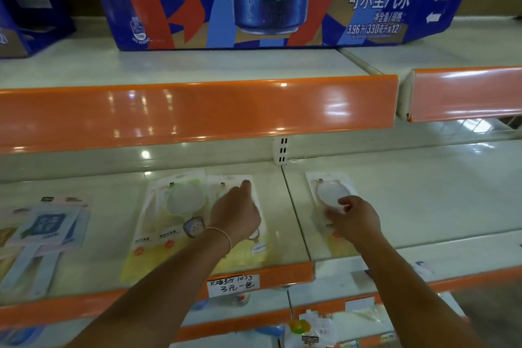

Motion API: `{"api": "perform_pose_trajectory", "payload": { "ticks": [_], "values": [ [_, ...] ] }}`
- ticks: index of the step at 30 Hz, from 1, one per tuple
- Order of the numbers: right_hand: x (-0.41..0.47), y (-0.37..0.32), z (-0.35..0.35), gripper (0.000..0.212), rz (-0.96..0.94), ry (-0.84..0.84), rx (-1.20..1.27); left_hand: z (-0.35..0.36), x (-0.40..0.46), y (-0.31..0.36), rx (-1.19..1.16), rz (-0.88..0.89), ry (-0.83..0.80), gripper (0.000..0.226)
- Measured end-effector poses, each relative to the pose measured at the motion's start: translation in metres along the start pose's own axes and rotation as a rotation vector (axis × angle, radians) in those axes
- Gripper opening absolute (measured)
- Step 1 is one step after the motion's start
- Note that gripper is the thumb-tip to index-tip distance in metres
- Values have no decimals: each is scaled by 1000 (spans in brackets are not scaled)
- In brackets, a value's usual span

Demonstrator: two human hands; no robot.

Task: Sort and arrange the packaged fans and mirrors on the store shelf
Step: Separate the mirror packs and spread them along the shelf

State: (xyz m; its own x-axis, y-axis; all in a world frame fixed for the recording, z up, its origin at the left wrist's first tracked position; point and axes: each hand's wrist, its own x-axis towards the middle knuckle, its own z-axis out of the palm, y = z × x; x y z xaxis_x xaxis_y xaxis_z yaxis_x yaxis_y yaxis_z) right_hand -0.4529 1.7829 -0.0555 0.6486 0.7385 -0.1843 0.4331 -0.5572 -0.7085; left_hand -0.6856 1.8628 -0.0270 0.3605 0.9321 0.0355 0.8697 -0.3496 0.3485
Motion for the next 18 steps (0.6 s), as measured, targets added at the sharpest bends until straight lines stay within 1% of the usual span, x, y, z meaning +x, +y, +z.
{"api": "perform_pose_trajectory", "payload": {
  "ticks": [3,5,9,12,16,18],
  "values": [
    [-1,11,-10,60,73,59,-90,14,5,25,-182,69,-88,44],
    [-4,16,-12,60,98,96,-142,24,7,42,-276,96,-168,44],
    [-7,22,-14,54,122,123,-189,41,9,69,-346,126,-275,43],
    [-8,24,-14,62,100,109,-242,48,11,78,-400,82,-323,42],
    [-7,20,-19,76,92,72,-274,51,11,82,-540,-20,-380,41],
    [-4,18,-19,80,90,34,-252,53,11,82,-576,-42,-395,42]
  ]
}}
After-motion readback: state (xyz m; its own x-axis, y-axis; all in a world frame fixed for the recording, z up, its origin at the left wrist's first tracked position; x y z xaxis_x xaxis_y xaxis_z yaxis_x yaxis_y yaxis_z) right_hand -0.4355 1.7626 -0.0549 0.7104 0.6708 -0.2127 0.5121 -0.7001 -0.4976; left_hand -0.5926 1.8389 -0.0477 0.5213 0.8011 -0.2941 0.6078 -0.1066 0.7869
